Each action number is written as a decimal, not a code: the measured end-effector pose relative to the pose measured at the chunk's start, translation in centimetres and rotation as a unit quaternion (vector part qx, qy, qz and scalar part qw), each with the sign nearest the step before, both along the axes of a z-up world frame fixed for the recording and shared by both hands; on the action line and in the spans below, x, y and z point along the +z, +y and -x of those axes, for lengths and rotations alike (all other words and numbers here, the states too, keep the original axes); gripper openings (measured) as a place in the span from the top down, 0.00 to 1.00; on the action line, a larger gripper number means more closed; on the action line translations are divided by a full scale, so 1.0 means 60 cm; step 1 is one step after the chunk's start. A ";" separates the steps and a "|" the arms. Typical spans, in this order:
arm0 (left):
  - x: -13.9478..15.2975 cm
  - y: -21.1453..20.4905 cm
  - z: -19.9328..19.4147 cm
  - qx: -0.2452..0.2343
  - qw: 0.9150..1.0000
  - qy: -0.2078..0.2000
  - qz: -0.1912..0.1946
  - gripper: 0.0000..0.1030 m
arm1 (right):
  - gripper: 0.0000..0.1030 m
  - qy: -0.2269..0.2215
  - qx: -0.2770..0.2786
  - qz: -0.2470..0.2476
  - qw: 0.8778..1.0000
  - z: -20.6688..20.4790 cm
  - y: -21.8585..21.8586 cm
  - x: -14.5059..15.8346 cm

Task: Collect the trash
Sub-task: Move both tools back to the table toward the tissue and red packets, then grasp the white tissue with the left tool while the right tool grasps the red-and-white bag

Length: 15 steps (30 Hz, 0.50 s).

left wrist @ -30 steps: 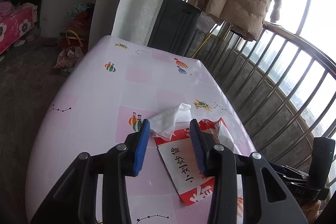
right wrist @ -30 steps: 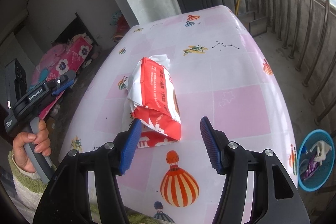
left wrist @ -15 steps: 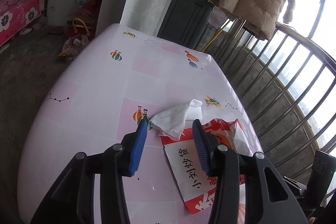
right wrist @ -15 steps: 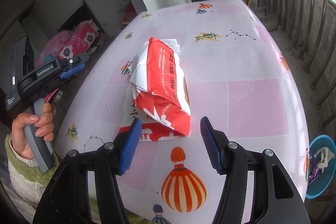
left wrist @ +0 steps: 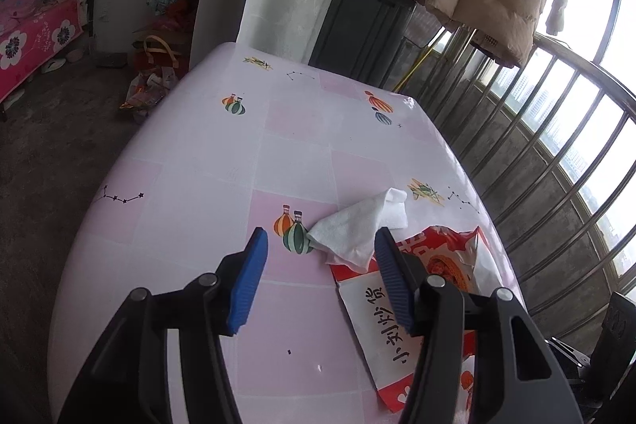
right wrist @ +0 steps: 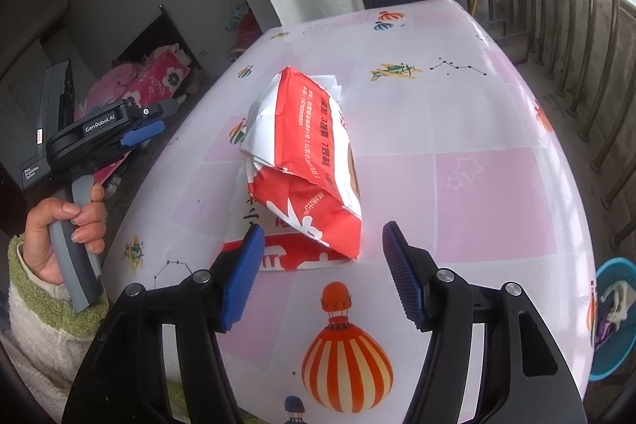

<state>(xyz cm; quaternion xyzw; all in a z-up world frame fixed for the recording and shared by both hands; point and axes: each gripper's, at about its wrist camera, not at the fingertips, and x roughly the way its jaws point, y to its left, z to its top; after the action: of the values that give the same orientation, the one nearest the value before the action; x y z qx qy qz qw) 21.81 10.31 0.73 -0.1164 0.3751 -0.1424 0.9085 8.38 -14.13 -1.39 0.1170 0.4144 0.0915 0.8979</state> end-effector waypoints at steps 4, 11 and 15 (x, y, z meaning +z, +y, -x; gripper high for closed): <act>-0.001 0.005 -0.007 -0.025 1.000 -0.011 -0.013 0.48 | 0.43 -0.011 -0.009 -0.004 1.000 0.002 0.003 -0.006; -0.014 -0.023 -0.033 -0.089 0.995 -0.020 -0.028 0.48 | 0.46 -0.011 -0.006 -0.017 1.000 -0.011 0.009 -0.024; -0.026 -0.057 -0.055 -0.145 0.988 -0.021 -0.039 0.48 | 0.49 -0.010 0.001 -0.007 1.000 -0.019 0.018 -0.033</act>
<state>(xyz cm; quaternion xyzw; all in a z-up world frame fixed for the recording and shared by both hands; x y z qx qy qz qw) 25.13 6.90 -0.84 -0.0224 0.3743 -0.2606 0.8896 9.53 -13.02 -3.34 0.1221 0.4050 0.0967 0.9010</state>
